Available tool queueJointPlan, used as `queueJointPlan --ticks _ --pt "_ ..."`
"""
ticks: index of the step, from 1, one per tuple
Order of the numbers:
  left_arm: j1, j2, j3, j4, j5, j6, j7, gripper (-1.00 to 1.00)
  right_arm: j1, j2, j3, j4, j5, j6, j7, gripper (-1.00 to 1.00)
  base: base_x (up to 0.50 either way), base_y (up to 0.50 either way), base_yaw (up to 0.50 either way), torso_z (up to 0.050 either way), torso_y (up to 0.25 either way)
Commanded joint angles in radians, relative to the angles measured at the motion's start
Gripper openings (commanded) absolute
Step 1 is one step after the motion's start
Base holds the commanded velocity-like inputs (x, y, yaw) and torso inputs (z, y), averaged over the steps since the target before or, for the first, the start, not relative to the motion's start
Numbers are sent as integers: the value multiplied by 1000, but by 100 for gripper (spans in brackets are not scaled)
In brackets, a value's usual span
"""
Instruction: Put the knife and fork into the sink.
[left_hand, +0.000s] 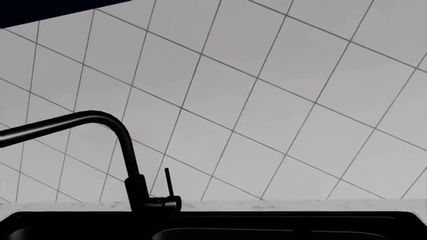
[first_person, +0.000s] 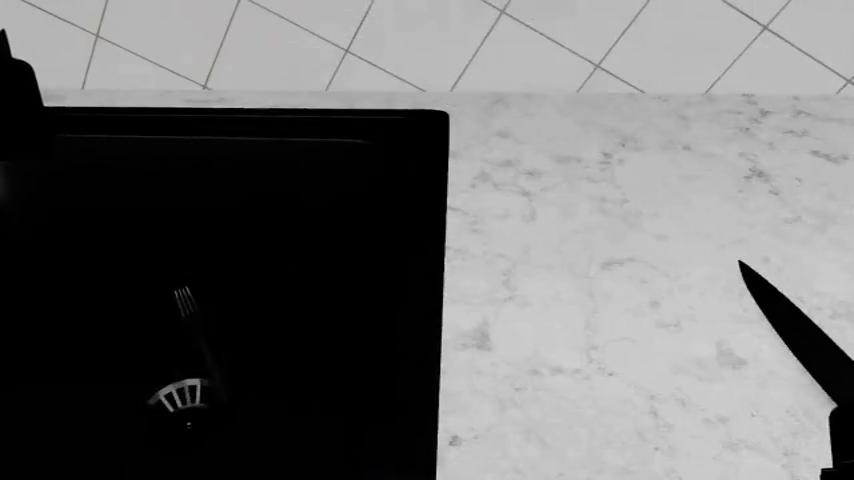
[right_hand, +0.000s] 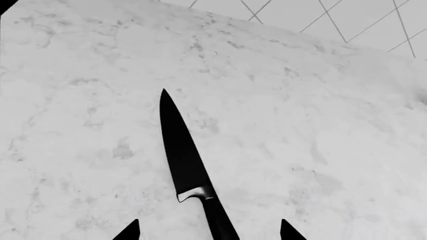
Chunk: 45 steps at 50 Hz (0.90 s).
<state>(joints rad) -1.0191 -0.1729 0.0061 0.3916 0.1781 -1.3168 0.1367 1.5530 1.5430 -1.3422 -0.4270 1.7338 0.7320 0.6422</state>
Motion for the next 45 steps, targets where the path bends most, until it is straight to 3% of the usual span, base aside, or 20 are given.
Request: queueJointPlan --ticks 1,34,45 --pt "-7 -2 6 19 0 -24 -3 100 -39 -24 -29 45 -17 -55 -18 100 0 0 3 0 0" --pt "11 2 -13 6 -19 -4 -12 100 -94 -65 -60 138 -1 -94 36 100 0 0 0 0 0" --pt "15 -1 -13 9 -23 -5 -15 100 -198 -81 -132 185 -37 -207 -9 100 0 0 0 0 0"
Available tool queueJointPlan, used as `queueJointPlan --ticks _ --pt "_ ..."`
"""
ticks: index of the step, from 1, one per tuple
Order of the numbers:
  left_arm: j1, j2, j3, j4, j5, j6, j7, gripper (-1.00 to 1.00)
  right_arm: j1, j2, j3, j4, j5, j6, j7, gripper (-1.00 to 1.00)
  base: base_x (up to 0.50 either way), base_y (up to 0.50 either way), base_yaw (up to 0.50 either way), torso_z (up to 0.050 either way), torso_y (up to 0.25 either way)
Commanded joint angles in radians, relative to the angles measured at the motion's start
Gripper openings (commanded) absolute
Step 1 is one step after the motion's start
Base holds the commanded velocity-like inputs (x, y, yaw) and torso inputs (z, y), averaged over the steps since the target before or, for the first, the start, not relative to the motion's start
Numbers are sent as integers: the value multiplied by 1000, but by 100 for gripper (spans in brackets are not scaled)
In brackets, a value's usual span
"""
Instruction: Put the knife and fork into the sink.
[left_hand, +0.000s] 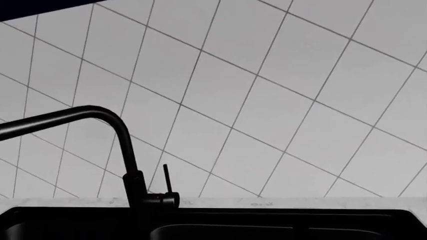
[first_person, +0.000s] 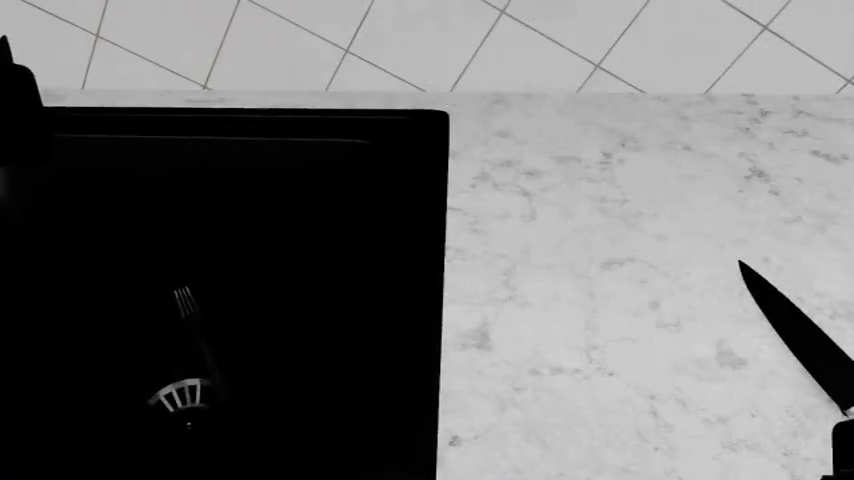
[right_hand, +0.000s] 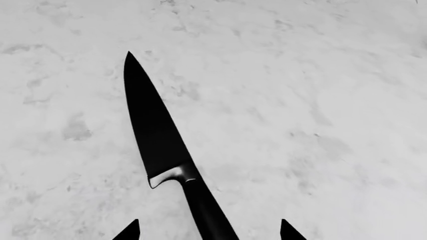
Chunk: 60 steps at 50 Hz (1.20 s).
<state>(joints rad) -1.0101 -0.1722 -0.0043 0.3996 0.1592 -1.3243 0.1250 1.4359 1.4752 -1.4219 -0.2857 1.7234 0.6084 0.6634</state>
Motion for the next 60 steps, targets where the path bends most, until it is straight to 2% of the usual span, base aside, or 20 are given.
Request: queueJointPlan --ticks 1,17,23,25,26,35,39,49,60 --pt "5 -2 -2 1 -5 1 -3 100 -89 -18 -58 49 -32 -95 -36 100 0 0 0 0 0" --pt "10 -3 -1 4 -10 -1 -8 100 -229 -51 -135 135 -26 -275 -113 100 0 0 0 0 0" --pt "16 -7 -3 23 -9 -14 -9 100 -270 -76 -157 177 -20 -311 -156 100 0 0 1 -2 0" --pt "16 -7 -3 25 -9 -17 -10 100 -274 -84 -165 188 -2 -278 -158 100 0 0 2 0 0" --pt "10 -7 1 33 -8 -30 -10 100 -269 -82 -168 184 -19 -259 -133 -100 0 0 3 0 0" --pt "3 -6 -3 42 -12 -37 -10 100 -228 -48 -133 113 -26 -245 -129 -100 1 0 1 -1 0" --pt "2 -9 -4 45 -14 -38 -9 100 -173 -68 -103 78 -61 -181 -114 -100 0 1 1 0 0" --pt "0 -20 -9 56 -16 -50 -8 100 158 -232 45 -38 -88 145 -86 -100 0 0 1 0 0" --pt "5 -18 -15 27 -25 -18 -9 100 266 -412 68 -82 -105 242 -149 -100 0 0 0 0 0"
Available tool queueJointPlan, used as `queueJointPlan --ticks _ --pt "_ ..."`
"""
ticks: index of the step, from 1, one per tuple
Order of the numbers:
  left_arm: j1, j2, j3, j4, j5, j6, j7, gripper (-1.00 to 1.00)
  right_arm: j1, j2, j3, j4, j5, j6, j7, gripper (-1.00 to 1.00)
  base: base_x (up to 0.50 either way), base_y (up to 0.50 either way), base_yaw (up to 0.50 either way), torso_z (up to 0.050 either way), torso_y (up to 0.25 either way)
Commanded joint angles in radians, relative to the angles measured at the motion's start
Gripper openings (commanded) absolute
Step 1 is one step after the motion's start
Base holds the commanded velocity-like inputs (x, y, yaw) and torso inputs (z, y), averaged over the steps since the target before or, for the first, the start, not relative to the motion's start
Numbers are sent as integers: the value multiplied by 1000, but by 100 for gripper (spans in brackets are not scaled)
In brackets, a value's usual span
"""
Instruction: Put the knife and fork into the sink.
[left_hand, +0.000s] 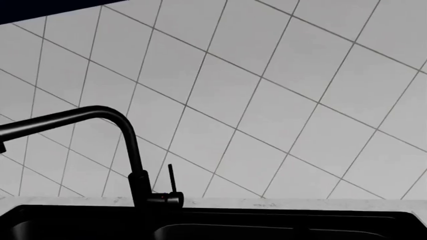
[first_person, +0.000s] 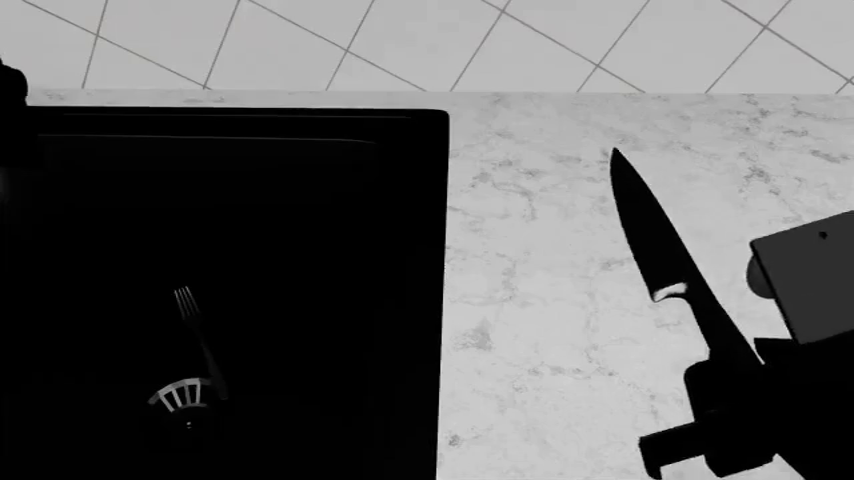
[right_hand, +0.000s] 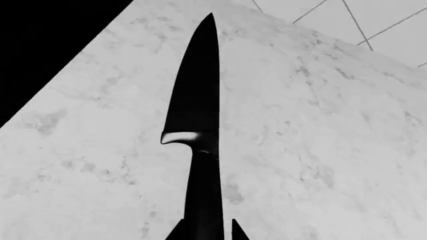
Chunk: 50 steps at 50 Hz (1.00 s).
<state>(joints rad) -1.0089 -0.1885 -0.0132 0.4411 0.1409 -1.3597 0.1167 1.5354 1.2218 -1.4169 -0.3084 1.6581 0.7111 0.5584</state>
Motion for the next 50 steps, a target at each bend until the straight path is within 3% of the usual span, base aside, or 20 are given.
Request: queueJointPlan --ticks 1,20,50 --pt "5 -1 -6 -15 -7 17 -1 100 167 -182 60 -57 -48 140 -57 -100 0 0 0 0 0" --pt "6 -2 -4 -28 -16 28 -5 100 178 -493 12 70 -184 149 -256 -100 0 0 0 0 0" --pt "-2 -3 3 -27 -24 17 -14 100 166 -929 -126 591 -505 23 -667 -100 0 0 0 0 0"
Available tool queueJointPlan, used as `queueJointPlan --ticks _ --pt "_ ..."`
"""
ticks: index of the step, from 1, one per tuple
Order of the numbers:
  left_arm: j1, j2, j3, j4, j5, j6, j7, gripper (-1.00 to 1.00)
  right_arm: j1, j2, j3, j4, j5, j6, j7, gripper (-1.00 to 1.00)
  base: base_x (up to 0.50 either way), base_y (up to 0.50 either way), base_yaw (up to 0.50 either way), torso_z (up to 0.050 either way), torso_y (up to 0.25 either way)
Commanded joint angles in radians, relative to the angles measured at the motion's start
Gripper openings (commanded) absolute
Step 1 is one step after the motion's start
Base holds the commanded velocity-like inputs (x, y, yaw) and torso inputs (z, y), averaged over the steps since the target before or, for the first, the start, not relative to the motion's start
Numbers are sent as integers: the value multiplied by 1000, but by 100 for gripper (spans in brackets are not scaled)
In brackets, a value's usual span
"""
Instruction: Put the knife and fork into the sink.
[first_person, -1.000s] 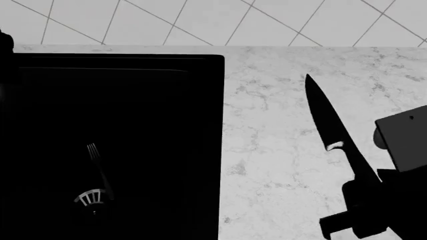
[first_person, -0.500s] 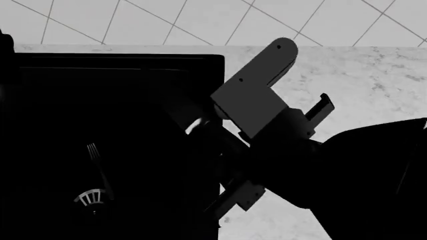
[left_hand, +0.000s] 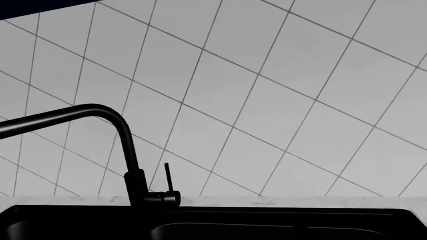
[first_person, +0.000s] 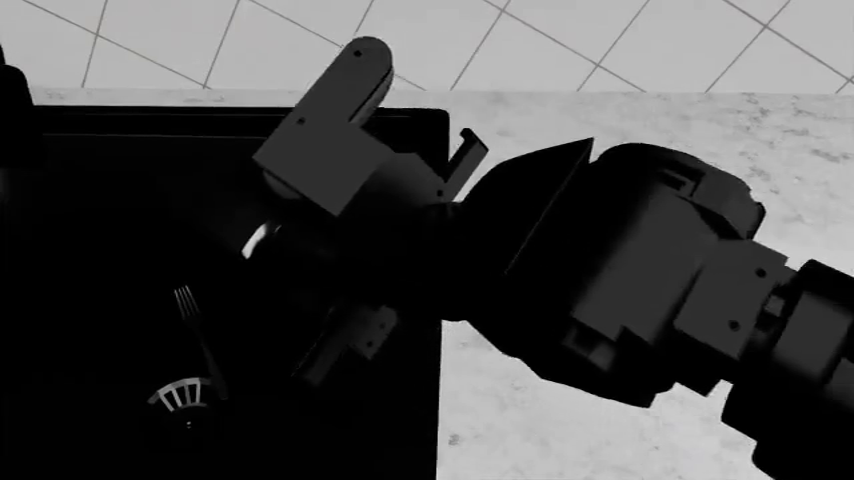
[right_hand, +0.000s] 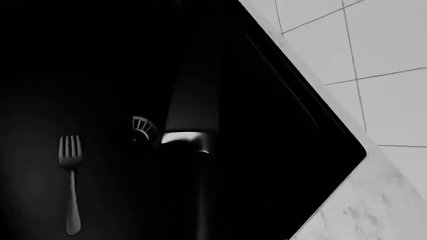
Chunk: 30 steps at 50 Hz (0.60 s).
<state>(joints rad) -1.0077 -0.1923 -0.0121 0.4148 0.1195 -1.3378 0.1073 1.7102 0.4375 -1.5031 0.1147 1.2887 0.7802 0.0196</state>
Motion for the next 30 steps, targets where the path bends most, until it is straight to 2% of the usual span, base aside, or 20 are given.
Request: queueJointPlan --ticks 1,18,22,30 --pt "-4 0 1 -4 -3 0 -4 100 -8 -157 -45 179 -141 -46 -139 -100 0 0 0 0 0" --pt "-3 3 -2 -11 -12 9 -8 100 -55 -324 -144 379 -266 -97 -263 -100 0 0 0 0 1" --pt "-2 6 -1 -20 -15 18 -9 100 -91 -411 -160 521 -310 -149 -300 -100 0 0 0 0 3" --pt "4 8 -5 -35 -19 34 -13 100 -216 -437 -57 497 -453 -132 -333 -100 0 0 0 0 0"
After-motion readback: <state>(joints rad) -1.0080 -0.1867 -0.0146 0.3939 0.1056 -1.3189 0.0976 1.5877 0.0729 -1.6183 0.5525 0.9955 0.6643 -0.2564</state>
